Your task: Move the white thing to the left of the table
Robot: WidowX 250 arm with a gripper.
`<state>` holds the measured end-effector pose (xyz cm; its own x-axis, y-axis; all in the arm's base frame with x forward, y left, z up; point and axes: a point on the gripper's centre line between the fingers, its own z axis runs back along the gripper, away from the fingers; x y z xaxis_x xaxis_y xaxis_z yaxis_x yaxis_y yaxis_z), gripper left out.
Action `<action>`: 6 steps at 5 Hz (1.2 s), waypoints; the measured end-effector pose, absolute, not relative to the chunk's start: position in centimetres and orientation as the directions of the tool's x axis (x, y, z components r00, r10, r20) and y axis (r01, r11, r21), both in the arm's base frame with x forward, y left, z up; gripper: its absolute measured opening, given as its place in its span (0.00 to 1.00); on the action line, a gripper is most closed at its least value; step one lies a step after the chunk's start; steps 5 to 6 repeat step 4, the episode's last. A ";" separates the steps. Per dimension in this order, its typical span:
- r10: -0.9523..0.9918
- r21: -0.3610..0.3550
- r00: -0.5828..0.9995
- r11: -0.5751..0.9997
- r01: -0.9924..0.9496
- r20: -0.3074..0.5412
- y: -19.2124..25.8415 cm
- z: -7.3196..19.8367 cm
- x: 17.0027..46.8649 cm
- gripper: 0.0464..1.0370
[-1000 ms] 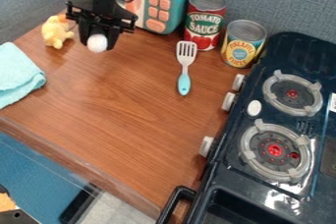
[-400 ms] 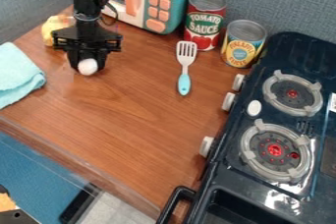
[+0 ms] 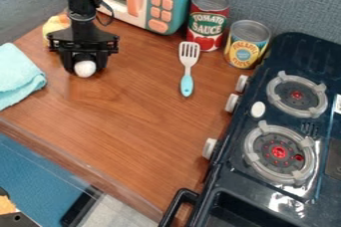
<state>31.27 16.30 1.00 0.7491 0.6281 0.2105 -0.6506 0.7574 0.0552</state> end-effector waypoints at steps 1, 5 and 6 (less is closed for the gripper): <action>0.632 0.030 0.741 0.756 -0.654 0.227 16.3 2.3 31.4 0.97; 0.640 -0.022 0.722 0.752 -0.658 0.263 16.5 7.1 30.7 0.96; 0.640 -0.022 0.722 0.752 -0.658 0.263 16.5 7.1 30.7 0.96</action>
